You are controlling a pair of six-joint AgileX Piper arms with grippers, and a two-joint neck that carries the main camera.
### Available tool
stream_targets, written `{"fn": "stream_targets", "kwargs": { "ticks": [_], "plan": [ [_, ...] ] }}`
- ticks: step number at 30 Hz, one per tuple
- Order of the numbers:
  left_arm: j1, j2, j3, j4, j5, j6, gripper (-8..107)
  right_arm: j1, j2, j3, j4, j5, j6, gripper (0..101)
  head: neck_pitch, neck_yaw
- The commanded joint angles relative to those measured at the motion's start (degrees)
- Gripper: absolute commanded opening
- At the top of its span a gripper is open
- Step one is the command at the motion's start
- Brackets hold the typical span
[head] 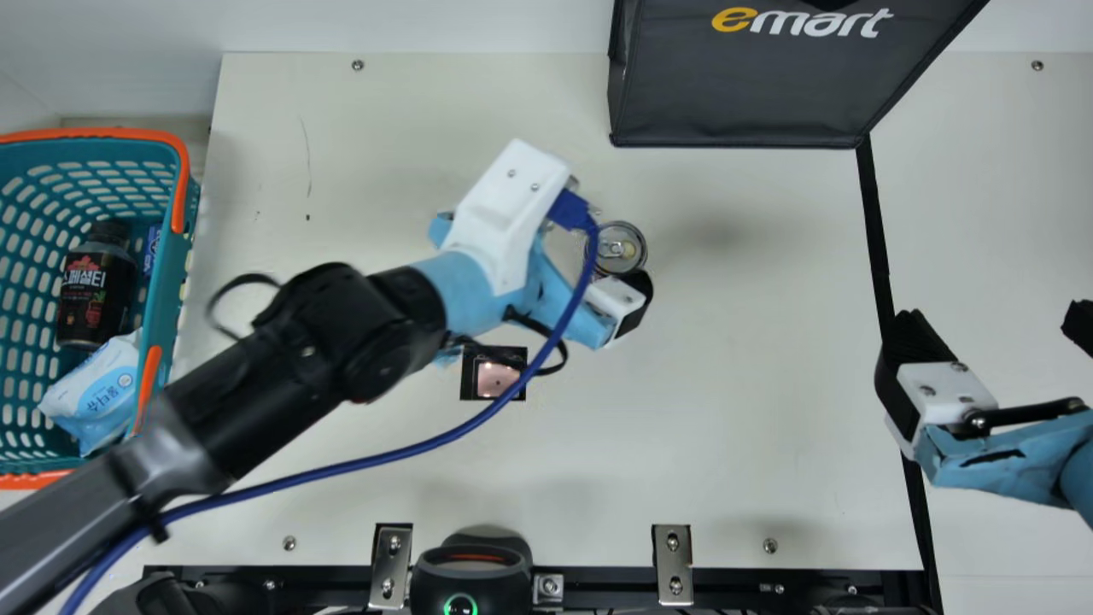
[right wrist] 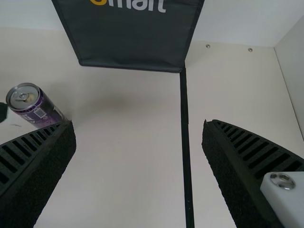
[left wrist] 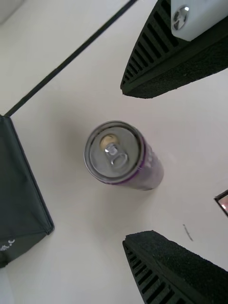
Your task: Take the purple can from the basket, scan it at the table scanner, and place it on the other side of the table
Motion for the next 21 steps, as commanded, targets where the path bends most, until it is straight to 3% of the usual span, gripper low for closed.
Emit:
{"fn": "stream_targets", "kwargs": {
  "ticks": [1,13,21],
  "plan": [
    [0.9,-5.7,4.3,-2.7,-0.2,0.8,90,0.0,0.0,0.0,0.0,0.0,0.0,95,-1.7,0.1],
    [11.1,-27.9,19.6,-8.1,4.9,3.6,90,0.0,0.0,0.0,0.0,0.0,0.0,95,-1.7,0.1],
    [19.6,-40.4,23.4,-2.4,13.1,2.0,90,0.0,0.0,0.0,-0.1,0.0,0.0,95,-1.7,0.1]
  ]
}}
